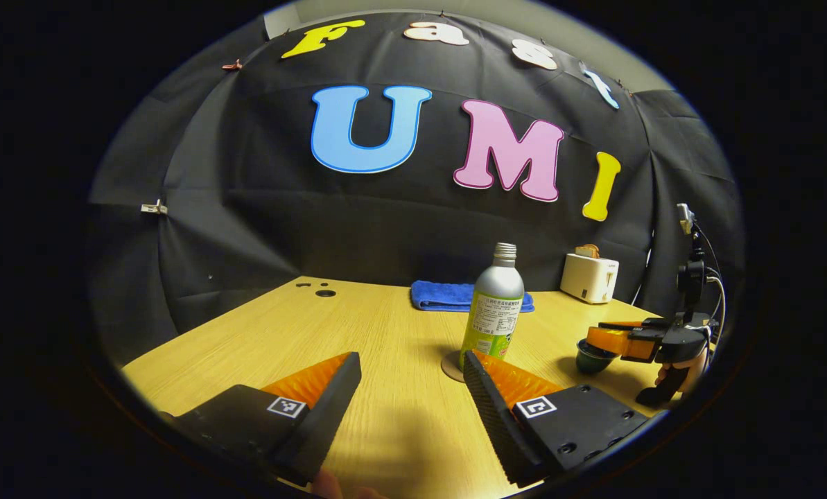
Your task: Open the teacup lid with one hand, grasp the water bottle and pour water into the teacup with the other hand; after pouring, place the water bottle on the coaster and then close the teacup lid.
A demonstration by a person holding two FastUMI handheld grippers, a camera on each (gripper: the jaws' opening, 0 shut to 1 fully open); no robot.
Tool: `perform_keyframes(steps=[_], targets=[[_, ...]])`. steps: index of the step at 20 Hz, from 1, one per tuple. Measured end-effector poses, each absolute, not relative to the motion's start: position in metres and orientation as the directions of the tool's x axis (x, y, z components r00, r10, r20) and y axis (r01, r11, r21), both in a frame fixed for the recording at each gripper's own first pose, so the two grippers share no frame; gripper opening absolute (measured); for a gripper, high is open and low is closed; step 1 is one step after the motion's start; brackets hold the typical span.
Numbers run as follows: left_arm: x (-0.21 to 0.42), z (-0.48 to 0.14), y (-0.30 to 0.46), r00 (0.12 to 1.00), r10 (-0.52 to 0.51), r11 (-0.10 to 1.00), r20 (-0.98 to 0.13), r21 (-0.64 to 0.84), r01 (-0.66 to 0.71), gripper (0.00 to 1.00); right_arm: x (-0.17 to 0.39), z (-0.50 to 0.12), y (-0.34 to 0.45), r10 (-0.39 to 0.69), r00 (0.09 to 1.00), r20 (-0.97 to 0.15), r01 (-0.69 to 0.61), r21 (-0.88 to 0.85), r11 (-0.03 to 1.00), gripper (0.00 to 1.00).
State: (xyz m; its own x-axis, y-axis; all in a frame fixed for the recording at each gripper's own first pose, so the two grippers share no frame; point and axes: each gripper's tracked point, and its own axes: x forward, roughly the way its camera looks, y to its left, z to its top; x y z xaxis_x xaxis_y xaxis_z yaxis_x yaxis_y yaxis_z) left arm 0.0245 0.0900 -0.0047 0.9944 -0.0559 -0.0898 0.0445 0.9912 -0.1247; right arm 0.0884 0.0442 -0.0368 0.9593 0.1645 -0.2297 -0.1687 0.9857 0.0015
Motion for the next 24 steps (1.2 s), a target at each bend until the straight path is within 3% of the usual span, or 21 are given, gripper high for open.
perform_keyframes(steps=[1, 4, 8, 9, 17, 24], targets=[[0.024, -0.005, 0.089, 0.994, -0.059, 0.99, -0.09, -0.133, 0.047, 0.94, 0.087, -0.037, 0.045, 0.164, 0.959, -0.231, -0.169, 0.001, 0.986, 0.29], [0.021, -0.007, 0.078, 0.993, -0.08, 0.984, -0.084, -0.164, 0.065, 0.96, 0.084, -0.035, 0.043, 0.157, 0.961, -0.229, -0.166, -0.022, 0.986, 0.43], [0.016, -0.015, 0.062, 0.992, -0.092, 0.982, -0.082, -0.175, 0.077, 0.96, 0.074, -0.024, 0.042, 0.158, 0.969, -0.192, -0.168, -0.039, 0.985, 0.96], [0.014, -0.016, 0.059, 0.993, -0.091, 0.982, -0.077, -0.173, 0.077, 0.96, 0.069, -0.017, 0.04, 0.155, 0.973, -0.173, -0.164, -0.039, 0.986, 0.99], [0.003, -0.005, 0.03, 0.997, -0.082, 0.989, 0.007, -0.12, 0.082, 0.95, 0.016, 0.016, 0.019, 0.128, 0.992, -0.008, -0.128, -0.003, 0.992, 0.98], [0.006, -0.004, 0.009, 0.998, -0.055, 0.998, 0.03, -0.01, 0.056, 0.95, -0.001, -0.002, 0.001, 0.09, 0.996, -0.028, -0.089, 0.013, 0.996, 0.98]])
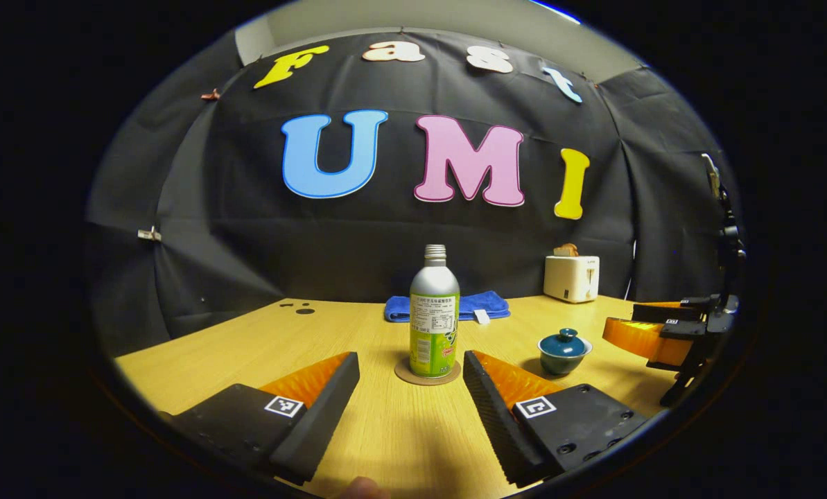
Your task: Open the teacup lid with one hand, grasp the water bottle and pour water into the teacup with the other hand; after pouring, place the water bottle on the coaster and then close the teacup lid.
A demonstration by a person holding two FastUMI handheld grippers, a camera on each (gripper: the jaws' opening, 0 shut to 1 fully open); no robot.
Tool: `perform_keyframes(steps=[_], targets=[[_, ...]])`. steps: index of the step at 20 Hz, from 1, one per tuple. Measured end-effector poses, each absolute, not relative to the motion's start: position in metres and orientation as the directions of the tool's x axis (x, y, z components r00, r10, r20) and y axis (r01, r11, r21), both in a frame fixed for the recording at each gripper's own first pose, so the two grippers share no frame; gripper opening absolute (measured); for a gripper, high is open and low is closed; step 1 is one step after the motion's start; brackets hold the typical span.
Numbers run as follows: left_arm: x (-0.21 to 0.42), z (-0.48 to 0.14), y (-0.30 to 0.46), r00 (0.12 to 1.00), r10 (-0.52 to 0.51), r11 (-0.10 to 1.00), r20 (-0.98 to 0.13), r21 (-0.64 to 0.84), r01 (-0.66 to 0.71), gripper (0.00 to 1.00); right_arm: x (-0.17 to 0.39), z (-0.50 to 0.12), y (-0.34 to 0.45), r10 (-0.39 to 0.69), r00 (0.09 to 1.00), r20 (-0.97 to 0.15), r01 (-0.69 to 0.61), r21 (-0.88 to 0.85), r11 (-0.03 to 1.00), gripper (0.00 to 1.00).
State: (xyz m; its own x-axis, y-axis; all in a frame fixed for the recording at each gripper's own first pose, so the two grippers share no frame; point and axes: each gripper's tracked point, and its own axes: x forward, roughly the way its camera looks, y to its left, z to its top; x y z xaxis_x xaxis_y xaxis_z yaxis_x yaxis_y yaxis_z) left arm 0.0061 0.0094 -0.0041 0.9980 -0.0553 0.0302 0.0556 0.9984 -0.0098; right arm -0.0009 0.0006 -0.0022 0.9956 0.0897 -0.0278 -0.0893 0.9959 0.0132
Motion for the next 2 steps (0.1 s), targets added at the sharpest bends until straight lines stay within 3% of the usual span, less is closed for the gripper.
perform_keyframes(steps=[2], targets=[[0.0058, -0.0055, 0.0063, 0.998, -0.06, 0.998, 0.024, -0.009, 0.06, 0.95, 0.0013, -0.003, 0.0009, 0.093, 0.995, -0.016, -0.093, 0.015, 0.996, 0.98]])
